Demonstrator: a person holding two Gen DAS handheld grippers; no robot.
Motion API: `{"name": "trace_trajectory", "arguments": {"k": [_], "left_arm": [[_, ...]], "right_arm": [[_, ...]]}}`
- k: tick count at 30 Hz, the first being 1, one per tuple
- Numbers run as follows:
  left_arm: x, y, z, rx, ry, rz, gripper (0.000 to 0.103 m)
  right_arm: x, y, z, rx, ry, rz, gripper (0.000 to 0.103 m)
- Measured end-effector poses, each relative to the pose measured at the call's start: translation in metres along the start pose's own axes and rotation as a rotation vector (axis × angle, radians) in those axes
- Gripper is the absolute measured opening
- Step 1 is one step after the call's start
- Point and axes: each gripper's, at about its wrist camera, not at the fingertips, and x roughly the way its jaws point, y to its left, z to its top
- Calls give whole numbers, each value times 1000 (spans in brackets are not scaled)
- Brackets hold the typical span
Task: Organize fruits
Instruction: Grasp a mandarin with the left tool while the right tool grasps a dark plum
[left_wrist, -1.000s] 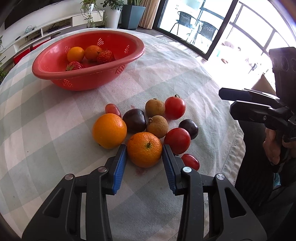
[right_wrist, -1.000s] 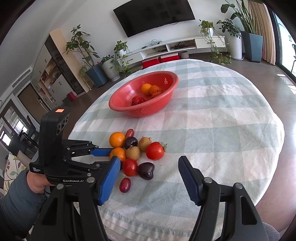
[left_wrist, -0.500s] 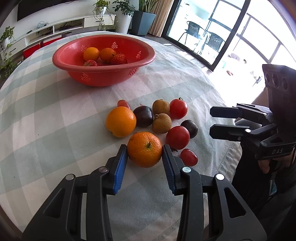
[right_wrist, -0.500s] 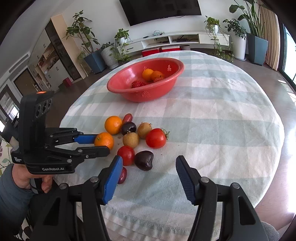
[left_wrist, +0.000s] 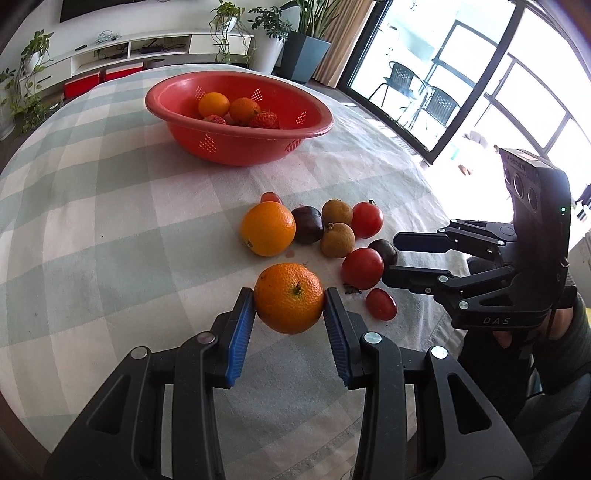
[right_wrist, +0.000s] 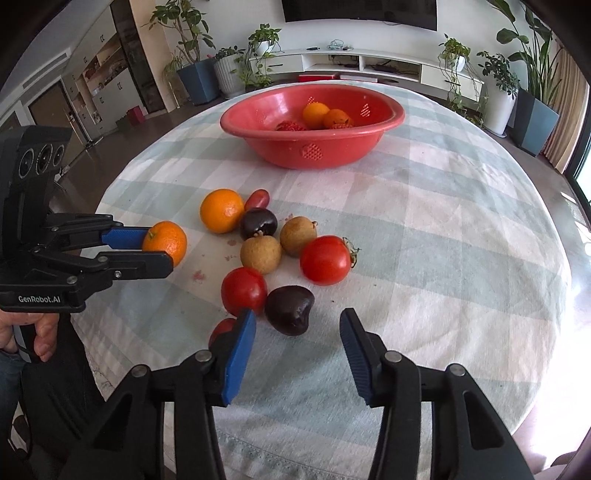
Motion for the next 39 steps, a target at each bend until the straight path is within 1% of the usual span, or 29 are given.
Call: {"name": "trace_trajectory", "arguments": {"k": [3,4,9,12,15,21,25,30,32,34,36,39], "left_arm": [[0,0,-1,-1,0,-5,36],[0,0,-1,-1,-1,-7,36],[-1,1,-2,-6,-4,-11,36],[-1,1,-1,-8,-4,-13,36],[-1,2,-1,-10,-4,-14,36],[-2,4,-2,-18,-5,-14,36],[-1,6,-2,-22,-5,-16,36],[0,6,-3,-18,-2,-16,36],[1,6,-3,-19,1,-13,36],[1,6,-3,-20,0,-14,36],[1,5,-3,-16,1,-12,36],[1,3,-3,-14,-1,-12,36]], "right_arm": [[2,0,2,-24,11,-12,50],[3,1,2,-39,17,-10,48],[3,9,2,-117,35,28,47],[5,12,5,-157,46,31,47],[7,9,9,-177,56,43,47],[14,3,12,-197,105,69,47],[17,7,16,-245,116,66,47],[20,7,18,-268,117,72,47],[20,7,18,-265,115,74,44],[20,7,18,-262,114,85,37],[19,7,18,-259,113,94,34],[17,7,17,-247,111,100,33]]}}
